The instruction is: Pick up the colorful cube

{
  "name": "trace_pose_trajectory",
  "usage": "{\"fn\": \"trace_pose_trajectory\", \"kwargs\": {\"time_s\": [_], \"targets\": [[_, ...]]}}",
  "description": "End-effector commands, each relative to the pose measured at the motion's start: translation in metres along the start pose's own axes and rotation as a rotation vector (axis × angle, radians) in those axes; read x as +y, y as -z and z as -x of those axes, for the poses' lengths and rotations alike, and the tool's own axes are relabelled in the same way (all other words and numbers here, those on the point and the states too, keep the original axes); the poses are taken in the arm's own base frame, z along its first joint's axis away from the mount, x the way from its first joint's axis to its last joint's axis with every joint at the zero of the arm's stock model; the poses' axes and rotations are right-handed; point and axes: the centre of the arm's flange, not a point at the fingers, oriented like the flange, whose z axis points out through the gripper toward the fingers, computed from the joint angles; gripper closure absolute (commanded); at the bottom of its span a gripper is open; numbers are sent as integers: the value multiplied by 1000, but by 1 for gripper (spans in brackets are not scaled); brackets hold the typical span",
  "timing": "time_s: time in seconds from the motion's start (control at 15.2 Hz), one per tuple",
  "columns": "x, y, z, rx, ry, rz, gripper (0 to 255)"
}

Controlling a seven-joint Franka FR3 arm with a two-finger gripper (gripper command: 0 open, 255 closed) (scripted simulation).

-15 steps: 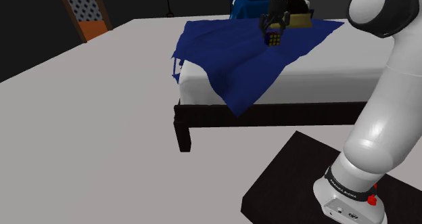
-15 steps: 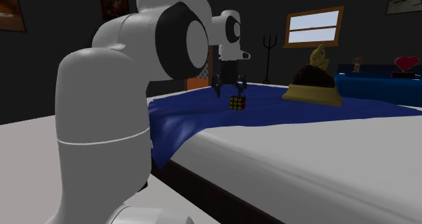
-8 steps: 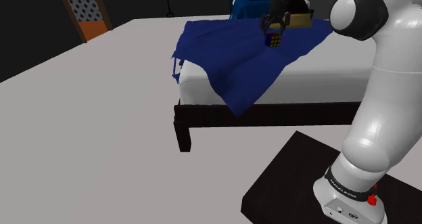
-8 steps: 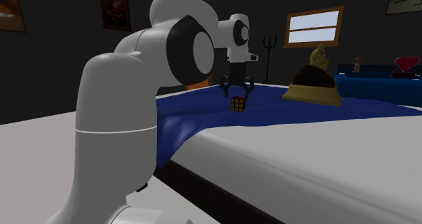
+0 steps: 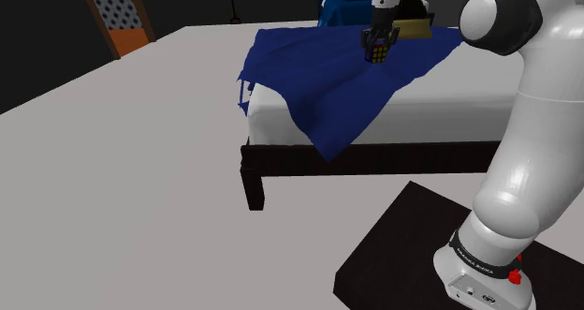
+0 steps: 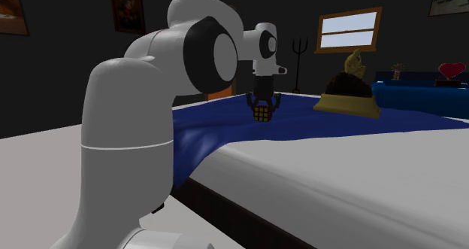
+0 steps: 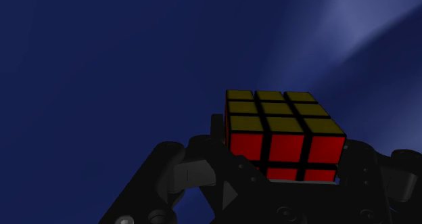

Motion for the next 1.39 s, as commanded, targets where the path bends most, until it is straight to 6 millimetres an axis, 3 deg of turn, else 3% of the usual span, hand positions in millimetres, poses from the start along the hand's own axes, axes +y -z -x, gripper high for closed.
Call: {"fn": "trace_pose_trajectory", "kwargs": {"time_s": [0.0, 0.4, 1.32], "targets": [[0, 0, 0, 0, 0, 0, 255], [0, -1, 1, 0, 0, 0, 255], [0, 73, 0, 0, 0, 0, 255]]}}
